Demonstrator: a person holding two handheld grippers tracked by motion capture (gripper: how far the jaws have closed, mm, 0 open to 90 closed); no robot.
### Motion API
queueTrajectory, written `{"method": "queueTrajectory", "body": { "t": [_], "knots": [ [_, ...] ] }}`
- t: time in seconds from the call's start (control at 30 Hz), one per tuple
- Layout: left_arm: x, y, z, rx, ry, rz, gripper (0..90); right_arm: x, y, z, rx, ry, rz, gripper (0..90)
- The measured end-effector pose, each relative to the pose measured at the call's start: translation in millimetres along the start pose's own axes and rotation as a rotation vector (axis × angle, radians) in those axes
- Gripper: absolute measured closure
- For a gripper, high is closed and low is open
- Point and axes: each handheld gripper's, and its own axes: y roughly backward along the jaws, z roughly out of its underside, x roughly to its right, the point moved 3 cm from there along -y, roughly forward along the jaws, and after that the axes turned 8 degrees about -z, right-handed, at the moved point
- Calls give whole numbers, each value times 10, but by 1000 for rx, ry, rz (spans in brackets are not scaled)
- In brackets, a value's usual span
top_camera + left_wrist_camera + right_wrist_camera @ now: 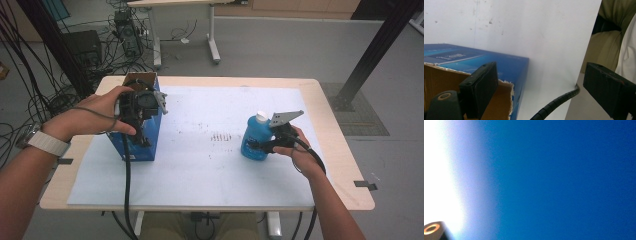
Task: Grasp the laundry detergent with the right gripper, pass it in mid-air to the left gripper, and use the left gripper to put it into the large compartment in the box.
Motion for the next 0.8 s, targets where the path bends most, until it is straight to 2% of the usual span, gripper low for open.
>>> {"method": "queueTrajectory", "body": {
  "t": [0.33,0.8],
  "knots": [
    [4,0,20,8,13,-5,131,4,-1,-1,-1,-4,-3,431],
    [7,4,24,6,8,-6,131,3,-1,-1,-1,-6,0,430]
  ]
}}
